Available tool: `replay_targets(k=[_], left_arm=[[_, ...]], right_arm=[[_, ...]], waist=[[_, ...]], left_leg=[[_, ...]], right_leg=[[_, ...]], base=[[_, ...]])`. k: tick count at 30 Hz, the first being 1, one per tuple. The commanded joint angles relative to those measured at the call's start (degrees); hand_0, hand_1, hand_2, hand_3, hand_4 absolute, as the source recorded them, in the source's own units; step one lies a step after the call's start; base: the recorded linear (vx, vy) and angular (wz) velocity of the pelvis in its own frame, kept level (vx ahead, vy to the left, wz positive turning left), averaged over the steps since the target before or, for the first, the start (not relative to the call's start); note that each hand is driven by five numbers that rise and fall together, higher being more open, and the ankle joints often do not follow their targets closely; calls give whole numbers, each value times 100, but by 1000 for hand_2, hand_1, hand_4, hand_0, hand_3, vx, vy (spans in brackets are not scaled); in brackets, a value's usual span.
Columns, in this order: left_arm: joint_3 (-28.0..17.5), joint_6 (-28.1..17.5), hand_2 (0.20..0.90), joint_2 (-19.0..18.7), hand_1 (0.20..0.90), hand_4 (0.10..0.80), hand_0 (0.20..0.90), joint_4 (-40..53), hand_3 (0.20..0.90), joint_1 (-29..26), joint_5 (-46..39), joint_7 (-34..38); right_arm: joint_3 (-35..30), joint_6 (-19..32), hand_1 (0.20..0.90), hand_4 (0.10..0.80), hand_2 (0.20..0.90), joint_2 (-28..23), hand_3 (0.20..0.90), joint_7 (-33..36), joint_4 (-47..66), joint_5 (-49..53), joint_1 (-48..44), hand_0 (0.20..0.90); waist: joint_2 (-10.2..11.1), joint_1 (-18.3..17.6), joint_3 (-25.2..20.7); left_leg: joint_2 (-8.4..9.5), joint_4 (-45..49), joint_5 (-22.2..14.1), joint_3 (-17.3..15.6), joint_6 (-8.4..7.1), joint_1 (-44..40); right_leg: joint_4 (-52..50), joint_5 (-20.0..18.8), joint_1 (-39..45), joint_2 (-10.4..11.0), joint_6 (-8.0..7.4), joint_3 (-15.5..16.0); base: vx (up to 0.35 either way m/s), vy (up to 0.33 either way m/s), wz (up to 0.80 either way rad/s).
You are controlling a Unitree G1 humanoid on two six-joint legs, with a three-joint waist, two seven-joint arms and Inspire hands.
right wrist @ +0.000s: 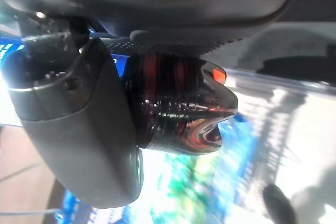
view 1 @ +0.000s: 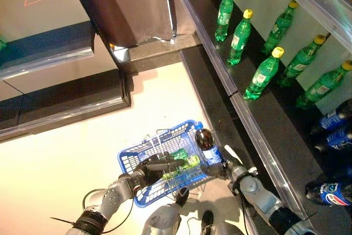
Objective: Pick up the drink and place into the basket.
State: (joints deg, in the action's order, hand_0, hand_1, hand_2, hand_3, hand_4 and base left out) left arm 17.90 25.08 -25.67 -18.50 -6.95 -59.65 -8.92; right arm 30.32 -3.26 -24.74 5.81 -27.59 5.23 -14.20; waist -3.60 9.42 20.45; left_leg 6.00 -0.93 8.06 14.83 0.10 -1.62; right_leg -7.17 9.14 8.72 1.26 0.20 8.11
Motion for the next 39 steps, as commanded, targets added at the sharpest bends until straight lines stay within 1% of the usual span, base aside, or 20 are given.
replay_targets(k=[1, 2, 3, 6, 8, 10, 14, 16, 22, 26, 31, 35, 39], left_arm=[[-34, -634, 300, 39, 300, 100, 300, 1536, 200, -961, -666, -839], [5, -651, 300, 31, 300, 100, 300, 1602, 200, -944, -692, -881], [48, -657, 300, -70, 300, 100, 300, 1648, 200, -960, -776, -957], [92, -466, 300, -168, 300, 100, 300, 1864, 200, -1040, -908, -1040], [150, -286, 300, -158, 300, 100, 300, 1938, 200, -1155, -966, -1142], [250, -151, 300, -143, 300, 100, 300, 2076, 200, -1242, -1084, -1230], [416, -42, 300, -115, 300, 100, 300, 2282, 200, -1422, -1268, -1279], [575, -51, 300, 6, 300, 100, 300, 2473, 200, -1582, -1341, -1238], [836, -225, 300, 254, 300, 100, 300, 2734, 200, -1873, -1303, -1135], [1009, -298, 300, 391, 300, 100, 300, 2771, 200, -2011, -1164, -1065], [1074, -413, 300, 537, 300, 100, 300, 2697, 200, -2079, -1085, -970], [1099, -337, 300, 648, 300, 100, 300, 2690, 200, -2137, -1141, -969], [1263, -82, 300, 783, 300, 100, 300, 2693, 200, -2087, -1036, -1280]], right_arm=[[-26, 518, 300, 100, 300, -25, 200, 8, 448, 302, 162, 300], [-26, 559, 300, 100, 300, -30, 200, 11, 433, 309, 202, 300], [-14, 596, 300, 100, 300, -29, 200, 51, 421, 373, 222, 300], [-28, 582, 300, 100, 300, 12, 200, -12, 380, 462, 149, 300], [-8, 463, 300, 100, 300, 150, 200, -22, 280, 569, 29, 300], [13, 316, 300, 100, 300, 283, 200, -72, 210, 636, 5, 300], [91, 88, 300, 100, 300, 391, 200, -218, 18, 636, -38, 300], [205, 4, 300, 100, 300, 507, 200, -259, -298, 531, -143, 300], [506, -65, 300, 100, 300, 816, 200, -158, -1005, 177, -347, 300], [790, -135, 300, 100, 300, 902, 200, -110, -1186, -437, -534, 300], [960, -261, 300, 100, 300, 960, 200, -84, -1329, -834, -608, 300], [1072, -191, 300, 100, 300, 1012, 200, -33, -1660, -1223, -608, 300], [1229, -397, 300, 100, 300, 1068, 200, -27, -1788, -1419, -757, 300]], waist=[[279, -133, -1290], [268, -157, -1320], [263, -171, -1340], [271, -166, -1428], [281, -134, -1521], [294, -132, -1635], [317, -130, -1749], [337, -99, -1808], [344, -28, -1896], [342, 1, -1923], [333, -4, -1955], [325, 15, -1989], [332, 62, -1967]], left_leg=[[-3, 796, -925, -773, -265, 242], [-23, 677, -910, -792, -237, 163], [-32, 564, -887, -809, -216, 99], [-34, 312, -882, -842, -165, -67], [-33, 150, -906, -881, -132, -179], [-28, 52, -956, -995, -94, -266], [-26, 19, -1024, -1133, -66, -328], [-27, 7, -1070, -1216, -44, -366], [-19, -48, -1127, -1276, 11, -432], [-8, -101, -1150, -1280, 30, -483], [-3, -152, -1156, -1308, 46, -528], [-2, -213, -1161, -1316, 58, -555], [-1, -185, -1194, -1314, 67, -559]], right_leg=[[566, -663, -213, 131, -303, 254], [573, -678, -230, 155, -321, 279], [596, -723, -241, 179, -359, 296], [753, -821, -212, 215, -451, 287], [835, -870, -201, 275, -515, 303], [930, -917, -185, 333, -566, 293], [1047, -981, -171, 402, -611, 298], [1104, -1012, -153, 449, -631, 328], [1114, -1023, -144, 507, -658, 364], [1097, -1020, -143, 529, -682, 371], [1075, -1012, -141, 544, -699, 375], [1100, -1017, -135, 552, -731, 383], [1094, -1032, -134, 573, -745, 401]], base=[[29, 168, 40], [30, 185, 45], [23, 161, 33], [41, 132, 11], [64, 131, 0], [65, 130, 1], [54, 98, 3], [54, 76, 8], [41, 43, 1], [38, 39, -1], [31, 31, 6], [32, 17, 6], [15, 2, 1]])
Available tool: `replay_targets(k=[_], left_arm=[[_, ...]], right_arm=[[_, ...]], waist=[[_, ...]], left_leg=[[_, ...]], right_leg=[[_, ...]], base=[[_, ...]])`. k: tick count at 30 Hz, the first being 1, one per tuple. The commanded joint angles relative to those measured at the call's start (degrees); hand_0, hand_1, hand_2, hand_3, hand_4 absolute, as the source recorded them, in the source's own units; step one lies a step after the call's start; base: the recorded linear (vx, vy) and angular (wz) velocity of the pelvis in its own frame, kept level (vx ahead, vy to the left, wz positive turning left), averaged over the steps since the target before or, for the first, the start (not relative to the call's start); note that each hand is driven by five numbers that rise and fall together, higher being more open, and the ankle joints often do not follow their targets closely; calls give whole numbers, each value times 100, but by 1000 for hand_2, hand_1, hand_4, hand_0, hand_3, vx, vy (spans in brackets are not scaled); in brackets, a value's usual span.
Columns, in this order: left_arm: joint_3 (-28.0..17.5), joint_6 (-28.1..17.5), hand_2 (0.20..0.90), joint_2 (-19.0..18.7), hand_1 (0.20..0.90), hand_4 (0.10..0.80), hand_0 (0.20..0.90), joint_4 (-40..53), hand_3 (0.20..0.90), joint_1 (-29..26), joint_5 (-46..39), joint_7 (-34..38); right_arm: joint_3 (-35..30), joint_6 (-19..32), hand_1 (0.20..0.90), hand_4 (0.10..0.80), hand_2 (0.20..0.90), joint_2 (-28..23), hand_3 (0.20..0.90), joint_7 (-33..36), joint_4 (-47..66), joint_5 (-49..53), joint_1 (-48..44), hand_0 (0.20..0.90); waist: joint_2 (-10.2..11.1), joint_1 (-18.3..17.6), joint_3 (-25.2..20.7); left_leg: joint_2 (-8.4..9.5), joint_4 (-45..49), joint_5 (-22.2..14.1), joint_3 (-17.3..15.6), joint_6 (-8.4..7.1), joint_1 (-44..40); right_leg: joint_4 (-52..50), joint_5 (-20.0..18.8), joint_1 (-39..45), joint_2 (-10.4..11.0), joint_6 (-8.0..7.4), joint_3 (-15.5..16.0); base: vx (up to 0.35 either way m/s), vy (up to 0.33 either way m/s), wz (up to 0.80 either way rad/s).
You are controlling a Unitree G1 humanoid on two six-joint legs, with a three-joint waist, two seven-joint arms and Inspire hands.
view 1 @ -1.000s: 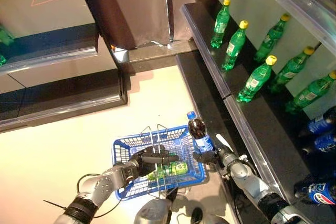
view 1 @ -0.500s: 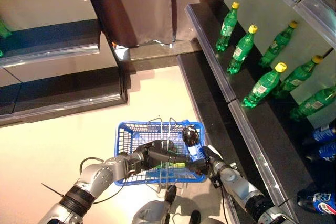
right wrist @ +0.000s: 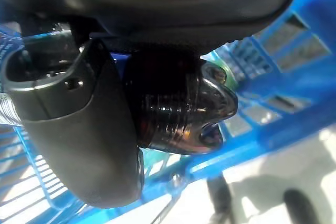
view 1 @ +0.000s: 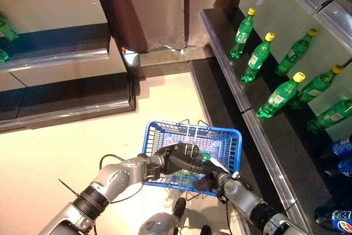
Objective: Pick up the drink and place into the basket.
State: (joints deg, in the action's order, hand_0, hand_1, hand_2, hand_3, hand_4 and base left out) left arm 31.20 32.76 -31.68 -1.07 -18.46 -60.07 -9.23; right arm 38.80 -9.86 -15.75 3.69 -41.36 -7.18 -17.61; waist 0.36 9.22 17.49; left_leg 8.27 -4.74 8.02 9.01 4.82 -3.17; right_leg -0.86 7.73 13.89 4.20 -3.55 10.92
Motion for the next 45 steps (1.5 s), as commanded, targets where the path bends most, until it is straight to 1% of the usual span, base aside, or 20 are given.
replay_targets(k=[1, 3, 10, 11, 12, 16, 20, 21, 23, 25, 26, 29, 30, 32, 34, 35, 37, 39, 42, 45], left_arm=[[-26, -796, 300, 1417, 300, 100, 300, 960, 200, -910, -952, -1311], [146, -717, 300, 1497, 300, 100, 300, 917, 200, -868, -851, -1594], [623, -631, 300, 1858, 300, 100, 300, 1047, 200, -779, -695, -1802], [724, -691, 300, 1929, 300, 100, 300, 1029, 200, -775, -663, -1792], [738, -696, 300, 1950, 300, 100, 300, 1023, 200, -769, -649, -1794], [866, -855, 300, 2152, 300, 100, 300, 971, 200, -742, -529, -1642], [827, -1040, 300, 2178, 300, 100, 300, 948, 200, -718, -420, -1496], [766, -1271, 300, 2141, 300, 100, 300, 951, 200, -726, -111, -1431], [692, -1463, 300, 2012, 300, 100, 300, 947, 200, -796, -123, -1333], [588, -1478, 300, 2005, 300, 100, 300, 1013, 200, -789, -75, -1205], [459, -1523, 300, 1876, 300, 100, 300, 1076, 200, -856, -206, -1067], [266, -1624, 300, 1771, 300, 100, 300, 1168, 200, -912, -279, -830], [74, -1674, 300, 1618, 300, 100, 300, 1227, 200, -956, -472, -609], [-69, -1694, 300, 1515, 300, 100, 300, 1240, 200, -978, -596, -487], [-368, -1777, 300, 1287, 300, 100, 300, 1268, 200, -967, -789, -253], [-610, -1822, 300, 1144, 300, 100, 300, 1261, 200, -897, -789, -111], [-866, -1900, 300, 930, 300, 100, 300, 1228, 200, -802, -848, -13], [-1386, -2008, 300, 564, 300, 100, 300, 1077, 200, -557, -949, 80], [-1716, -2167, 300, 447, 300, 100, 300, 839, 200, -372, -909, 101], [-2240, -2337, 300, 313, 300, 100, 300, 542, 200, -67, -879, 105]], right_arm=[[400, 214, 300, 100, 300, 179, 200, 168, -419, -185, -459, 300], [462, 54, 300, 100, 300, 217, 200, -1, -525, -266, -622, 300], [702, -314, 300, 100, 300, 414, 200, -178, -1067, -574, -1092, 300], [704, -331, 408, 226, 408, 468, 326, -190, -1221, -555, -1183, 408], [707, -343, 900, 800, 900, 478, 900, -179, -1242, -536, -1195, 900], [684, -242, 900, 800, 900, 605, 900, -119, -1471, -469, -1323, 900], [687, -247, 900, 800, 900, 624, 900, -127, -1421, -469, -1344, 900], [697, -260, 900, 800, 900, 607, 900, -122, -1379, -436, -1328, 900], [690, -255, 900, 800, 900, 588, 900, -89, -1368, -330, -1303, 900], [663, -237, 900, 800, 900, 569, 900, -89, -1341, -320, -1270, 900], [633, -218, 900, 800, 900, 533, 900, -50, -1266, -254, -1240, 900], [573, -184, 900, 800, 900, 437, 900, -75, -1050, -181, -1243, 900], [530, -176, 900, 800, 900, 260, 900, -142, -724, -119, -1283, 900], [495, -200, 900, 800, 900, 129, 900, -187, -435, -63, -1282, 900], [379, -321, 900, 800, 900, -207, 900, -276, 358, 86, -1147, 900], [238, -302, 900, 800, 900, -452, 900, -327, 920, 157, -958, 900], [56, -274, 900, 800, 900, -762, 900, -367, 1527, 320, -696, 900], [-509, 32, 900, 800, 900, -1310, 900, -558, 2403, 586, -191, 900], [-991, 249, 900, 800, 900, -1560, 900, -716, 2894, 842, 143, 900], [-1697, 525, 900, 800, 900, -1802, 900, -1069, 3536, 1296, 550, 900]], waist=[[-60, 91, -1666], [-52, 118, -1654], [-14, 215, -1684], [-9, 234, -1691], [-8, 239, -1693], [2, 266, -1719], [0, 265, -1721], [2, 272, -1729], [7, 282, -1736], [11, 289, -1739], [8, 291, -1735], [19, 292, -1720], [32, 285, -1710], [42, 267, -1697], [55, 199, -1662], [67, 134, -1632], [72, 56, -1607], [74, -101, -1579], [74, -214, -1552], [74, -370, -1521]], left_leg=[[-226, 197, -1191, -728, -403, -409], [-221, 198, -1199, -722, -402, -431], [-223, 203, -1219, -704, -402, -493], [-223, 206, -1221, -701, -401, -501], [-223, 205, -1223, -699, -399, -505], [-218, 201, -1240, -678, -393, -544], [-217, 210, -1255, -683, -393, -552], [-217, 215, -1264, -687, -391, -550], [-222, 225, -1266, -686, -402, -539], [-228, 222, -1270, -695, -399, -541], [-235, 219, -1271, -698, -400, -546], [-243, 208, -1266, -699, -404, -557], [-246, 197, -1255, -690, -405, -560], [-253, 182, -1244, -699, -408, -568], [-264, 168, -1230, -714, -409, -567], [-271, 151, -1221, -728, -407, -569], [-282, 133, -1216, -756, -405, -578], [-305, 99, -1204, -825, -403, -592], [-317, 93, -1199, -879, -405, -598], [-334, 111, -1210, -964, -407, -599]], right_leg=[[464, -893, -648, 281, -370, 125], [469, -898, -624, 285, -368, 137], [491, -903, -538, 312, -366, 222], [493, -904, -523, 317, -368, 241], [494, -903, -519, 317, -368, 244], [502, -902, -479, 320, -379, 269], [511, -905, -476, 321, -383, 250], [523, -900, -470, 323, -381, 243], [524, -904, -480, 329, -390, 231], [527, -902, -482, 330, -387, 223], [532, -907, -482, 326, -383, 212], [534, -917, -486, 326, -379, 206], [537, -927, -488, 324, -379, 199], [539, -933, -489, 323, -380, 197], [534, -942, -512, 322, -379, 177], [530, -946, -533, 317, -384, 153], [526, -948, -552, 308, -392, 125], [536, -944, -587, 274, -401, 33], [538, -948, -617, 243, -408, -61], [539, -956, -659, 207, -416, -187]], base=[[0, 0, 0], [43, 12, -1], [49, 14, 0], [50, 5, 0], [57, 7, -1], [46, 7, 9], [16, 11, 32], [12, 21, 14], [3, 11, 3], [3, 17, 10], [1, 10, 6], [-2, 7, 17], [-5, 0, 12], [-15, -4, 0], [-46, -12, -9], [-56, -19, -6], [-70, -19, -6], [-82, -26, -19], [-52, -17, -14], [-58, -21, -23]])
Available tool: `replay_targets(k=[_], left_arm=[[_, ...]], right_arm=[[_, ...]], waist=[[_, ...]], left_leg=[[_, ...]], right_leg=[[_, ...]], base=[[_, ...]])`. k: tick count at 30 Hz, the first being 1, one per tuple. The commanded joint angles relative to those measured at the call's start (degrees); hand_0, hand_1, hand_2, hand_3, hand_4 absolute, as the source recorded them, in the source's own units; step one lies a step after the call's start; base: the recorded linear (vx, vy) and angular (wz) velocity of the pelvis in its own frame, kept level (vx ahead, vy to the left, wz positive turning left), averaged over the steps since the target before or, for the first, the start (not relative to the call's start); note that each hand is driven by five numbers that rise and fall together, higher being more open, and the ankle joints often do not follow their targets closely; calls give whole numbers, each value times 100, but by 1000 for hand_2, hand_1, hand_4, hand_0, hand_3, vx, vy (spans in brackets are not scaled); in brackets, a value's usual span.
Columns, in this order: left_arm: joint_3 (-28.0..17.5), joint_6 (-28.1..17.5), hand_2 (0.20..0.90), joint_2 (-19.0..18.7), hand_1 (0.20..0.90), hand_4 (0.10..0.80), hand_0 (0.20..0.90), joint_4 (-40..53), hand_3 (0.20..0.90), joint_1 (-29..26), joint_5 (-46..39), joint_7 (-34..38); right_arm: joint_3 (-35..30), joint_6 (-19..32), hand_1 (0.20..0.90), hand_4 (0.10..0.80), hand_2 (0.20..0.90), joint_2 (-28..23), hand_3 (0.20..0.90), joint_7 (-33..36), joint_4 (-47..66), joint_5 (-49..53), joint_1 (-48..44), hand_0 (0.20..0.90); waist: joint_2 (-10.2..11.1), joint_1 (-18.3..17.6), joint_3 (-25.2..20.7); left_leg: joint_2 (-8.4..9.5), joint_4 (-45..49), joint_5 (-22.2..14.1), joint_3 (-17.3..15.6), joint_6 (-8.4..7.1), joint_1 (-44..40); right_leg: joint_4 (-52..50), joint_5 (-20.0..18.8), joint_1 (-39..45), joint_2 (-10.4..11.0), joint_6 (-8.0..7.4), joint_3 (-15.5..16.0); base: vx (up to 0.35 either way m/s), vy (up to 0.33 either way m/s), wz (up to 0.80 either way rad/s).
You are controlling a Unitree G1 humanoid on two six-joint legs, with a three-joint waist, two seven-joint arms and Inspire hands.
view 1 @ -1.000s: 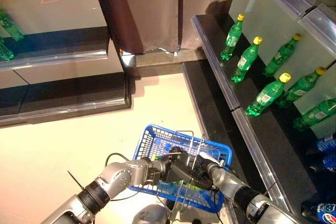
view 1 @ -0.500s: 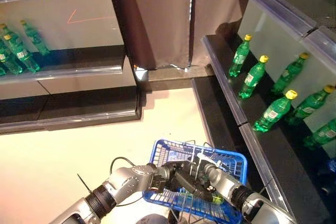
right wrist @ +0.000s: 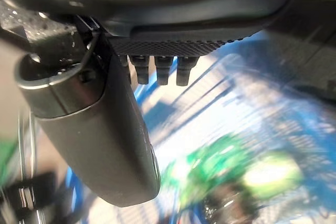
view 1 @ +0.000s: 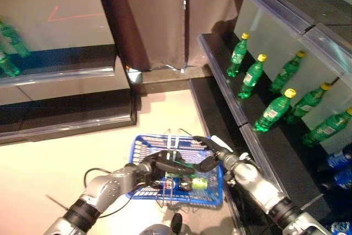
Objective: Pick up the drink and place into the basket.
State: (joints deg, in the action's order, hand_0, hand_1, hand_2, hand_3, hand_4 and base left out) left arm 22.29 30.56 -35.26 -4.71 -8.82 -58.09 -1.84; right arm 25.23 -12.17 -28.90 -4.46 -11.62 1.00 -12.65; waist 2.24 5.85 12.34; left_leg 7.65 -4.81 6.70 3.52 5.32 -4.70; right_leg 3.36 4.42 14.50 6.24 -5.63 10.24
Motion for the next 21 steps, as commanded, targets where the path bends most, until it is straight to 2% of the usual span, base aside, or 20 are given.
replay_targets(k=[1, 3, 8, 11, 17, 21], left_arm=[[-1466, -2207, 300, 662, 300, 100, 300, 784, 200, -958, -1052, -649], [-1743, -2326, 300, 658, 300, 100, 300, 583, 200, -818, -1020, -604], [-2091, -2646, 300, 794, 300, 100, 300, 87, 200, -700, -951, -555], [-2373, -3019, 300, 957, 300, 100, 300, -526, 200, -600, -893, -615], [-2739, -3415, 300, 1160, 300, 100, 300, -1234, 200, -314, -842, -682], [-2939, -3629, 300, 1304, 300, 100, 300, -1522, 200, -45, -946, -638]], right_arm=[[-481, 840, 900, 800, 900, -529, 900, -314, 704, 649, 160, 900], [-823, 929, 900, 800, 900, -544, 900, -568, 965, 1129, 358, 900], [-1296, 1162, 900, 800, 900, -340, 900, -866, 1139, 2097, 642, 900], [-1614, 1363, 900, 800, 900, 206, 900, -1115, 1136, 3189, 924, 900], [-1838, 1264, 900, 800, 900, 1188, 900, -1547, 864, 5020, 1426, 900], [-1869, 1398, 900, 800, 900, 1655, 900, -1858, 577, 5706, 1673, 900]], waist=[[-116, -77, -998], [-124, -172, -979], [-137, -320, -960], [-172, -470, -956], [-225, -639, -957], [-250, -720, -941]], left_leg=[[-279, 120, -1080, -453, -457, -448], [-294, 115, -1087, -528, -455, -462], [-312, 127, -1112, -625, -458, -473], [-335, 130, -1128, -737, -458, -472], [-358, 139, -1162, -843, -451, -460], [-383, 141, -1171, -897, -454, -438]], right_leg=[[119, -630, -731, -10, -208, -155], [125, -632, -751, -39, -203, -245], [137, -621, -770, -89, -185, -376], [149, -617, -807, -121, -181, -476], [163, -595, -848, -163, -170, -597], [164, -579, -880, -197, -145, -671]], base=[[-55, -20, -31], [-51, -19, -33], [-34, -15, -18], [-52, -17, -19], [-56, -1, -19], [-52, 1, -27]])
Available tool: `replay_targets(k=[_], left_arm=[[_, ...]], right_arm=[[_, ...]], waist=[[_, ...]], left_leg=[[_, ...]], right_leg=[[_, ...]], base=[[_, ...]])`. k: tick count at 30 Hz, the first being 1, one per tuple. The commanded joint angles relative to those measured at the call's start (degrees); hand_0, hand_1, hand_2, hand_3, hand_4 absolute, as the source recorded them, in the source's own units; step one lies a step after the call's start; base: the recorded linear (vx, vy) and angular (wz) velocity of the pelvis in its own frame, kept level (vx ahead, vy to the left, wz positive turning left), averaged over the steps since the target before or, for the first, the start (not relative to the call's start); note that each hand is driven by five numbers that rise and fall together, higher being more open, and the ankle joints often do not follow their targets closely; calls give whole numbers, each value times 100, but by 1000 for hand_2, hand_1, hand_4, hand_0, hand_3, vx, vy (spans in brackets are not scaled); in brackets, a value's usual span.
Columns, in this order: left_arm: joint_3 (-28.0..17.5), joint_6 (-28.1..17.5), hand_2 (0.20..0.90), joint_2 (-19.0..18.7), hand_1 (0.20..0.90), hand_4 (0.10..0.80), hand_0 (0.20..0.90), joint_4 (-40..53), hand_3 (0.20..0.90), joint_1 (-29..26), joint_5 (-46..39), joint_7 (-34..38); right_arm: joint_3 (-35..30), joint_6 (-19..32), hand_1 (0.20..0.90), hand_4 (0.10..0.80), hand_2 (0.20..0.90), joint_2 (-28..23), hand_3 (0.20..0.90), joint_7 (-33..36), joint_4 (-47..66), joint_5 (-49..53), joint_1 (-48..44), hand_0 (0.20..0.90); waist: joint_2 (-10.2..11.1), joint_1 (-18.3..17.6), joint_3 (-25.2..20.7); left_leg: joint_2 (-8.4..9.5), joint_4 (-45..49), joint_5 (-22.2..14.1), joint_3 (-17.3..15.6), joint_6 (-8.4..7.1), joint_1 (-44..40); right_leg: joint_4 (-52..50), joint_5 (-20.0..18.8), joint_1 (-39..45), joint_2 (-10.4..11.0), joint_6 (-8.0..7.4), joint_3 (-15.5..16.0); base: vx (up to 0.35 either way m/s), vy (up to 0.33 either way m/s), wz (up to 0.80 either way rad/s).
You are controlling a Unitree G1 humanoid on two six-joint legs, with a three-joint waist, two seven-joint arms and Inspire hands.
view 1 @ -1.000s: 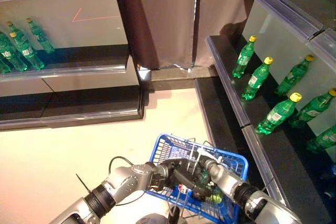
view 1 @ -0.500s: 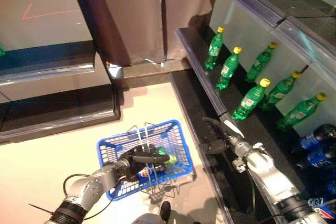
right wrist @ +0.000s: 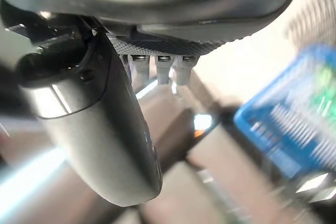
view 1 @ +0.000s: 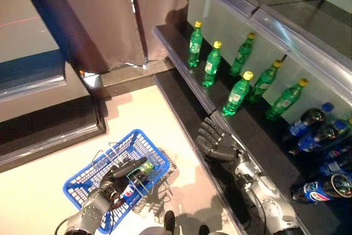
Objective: Pick up the drink and place into the basket.
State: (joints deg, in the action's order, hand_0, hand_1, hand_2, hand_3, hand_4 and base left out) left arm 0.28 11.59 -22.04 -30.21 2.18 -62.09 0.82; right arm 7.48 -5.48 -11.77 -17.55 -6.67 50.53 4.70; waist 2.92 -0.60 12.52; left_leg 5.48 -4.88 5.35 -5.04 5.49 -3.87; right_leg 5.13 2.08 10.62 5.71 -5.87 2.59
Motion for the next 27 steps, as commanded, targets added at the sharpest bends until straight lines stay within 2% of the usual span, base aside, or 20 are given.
replay_targets(k=[1, 5, 8, 16, 21, 27], left_arm=[[-776, -1777, 300, 22, 300, 100, 300, 995, 200, -1086, -591, -877], [-985, -1950, 300, 158, 300, 100, 300, 746, 200, -858, -776, -846], [-1114, -1996, 300, 236, 300, 100, 300, 582, 200, -725, -849, -794], [-1400, -1904, 300, 409, 300, 100, 300, 419, 200, -342, -918, -705], [-1387, -1889, 300, 571, 300, 100, 300, 104, 200, -283, -1175, -901], [-1291, -1952, 300, 662, 300, 100, 300, -248, 200, -316, -1294, -1157]], right_arm=[[-95, 748, 900, 800, 900, -19, 900, -589, 80, 801, -20, 900], [-84, 895, 900, 800, 900, -16, 900, -625, 63, 725, 50, 900], [-55, 1036, 900, 800, 900, -116, 900, -553, -33, 226, 74, 900], [-26, 863, 900, 800, 900, -382, 900, -616, -422, -625, 317, 900], [116, 748, 900, 800, 900, -391, 900, -520, -1048, -1238, 332, 900], [213, 722, 900, 800, 900, -383, 900, -175, -2315, -1910, 205, 900]], waist=[[-320, -92, -952], [-303, -128, -943], [-277, -129, -943], [-219, -121, -948], [-215, -97, -949], [-225, -30, -961]], left_leg=[[-165, 156, -1038, -48, -471, -512], [-171, 185, -1054, -65, -480, -486], [-170, 190, -1049, -54, -484, -471], [-182, 184, -1022, -11, -503, -447], [-181, 150, -986, 35, -523, -440], [-181, 109, -951, 87, -548, -441]], right_leg=[[-13, -342, -499, -154, -113, 71], [-13, -331, -515, -183, -80, -2], [-13, -332, -521, -206, -59, -38], [-13, -337, -531, -250, -15, -100], [-13, -344, -524, -266, 3, -111], [-13, -337, -491, -273, 42, -58]], base=[[-44, 0, -14], [-31, -6, -19], [-16, -11, -21], [-5, -9, -12], [0, -1, -9], [1, 0, -2]])
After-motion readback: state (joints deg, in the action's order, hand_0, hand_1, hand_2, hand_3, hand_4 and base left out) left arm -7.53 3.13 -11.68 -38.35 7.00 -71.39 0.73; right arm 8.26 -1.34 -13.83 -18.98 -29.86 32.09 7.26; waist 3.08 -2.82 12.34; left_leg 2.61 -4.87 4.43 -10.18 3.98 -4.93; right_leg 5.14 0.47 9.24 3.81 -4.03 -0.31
